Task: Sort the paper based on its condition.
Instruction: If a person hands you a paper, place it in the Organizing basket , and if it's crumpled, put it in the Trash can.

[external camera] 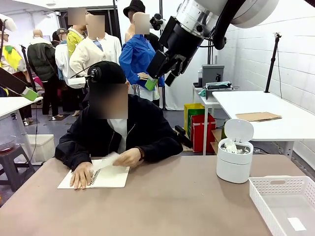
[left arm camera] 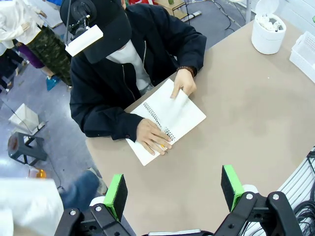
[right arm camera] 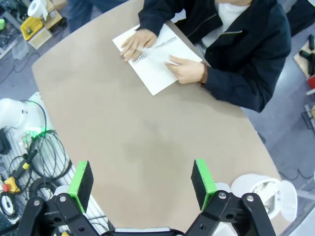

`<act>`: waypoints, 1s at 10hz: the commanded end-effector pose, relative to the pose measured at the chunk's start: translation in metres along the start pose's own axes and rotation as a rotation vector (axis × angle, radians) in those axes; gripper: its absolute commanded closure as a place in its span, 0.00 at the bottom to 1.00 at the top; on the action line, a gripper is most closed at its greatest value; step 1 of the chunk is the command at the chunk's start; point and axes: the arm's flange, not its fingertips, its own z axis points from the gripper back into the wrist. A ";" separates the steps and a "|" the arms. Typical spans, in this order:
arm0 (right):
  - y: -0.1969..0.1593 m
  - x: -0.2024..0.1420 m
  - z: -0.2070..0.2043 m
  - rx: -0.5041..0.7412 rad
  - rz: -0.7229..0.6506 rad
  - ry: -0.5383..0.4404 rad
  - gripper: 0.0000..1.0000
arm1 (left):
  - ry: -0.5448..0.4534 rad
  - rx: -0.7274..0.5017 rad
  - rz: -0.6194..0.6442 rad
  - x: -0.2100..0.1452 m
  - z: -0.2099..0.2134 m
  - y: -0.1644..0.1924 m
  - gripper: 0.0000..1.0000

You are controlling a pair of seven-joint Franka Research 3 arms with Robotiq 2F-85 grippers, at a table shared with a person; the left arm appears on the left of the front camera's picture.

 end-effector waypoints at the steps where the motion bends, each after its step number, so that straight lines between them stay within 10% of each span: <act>1: -0.001 0.000 0.000 0.004 -0.006 0.000 0.00 | -0.001 0.000 0.002 0.000 0.000 0.000 0.00; 10: -0.001 0.000 0.000 0.004 -0.006 0.000 0.00 | -0.001 0.000 0.002 0.000 0.000 0.000 0.00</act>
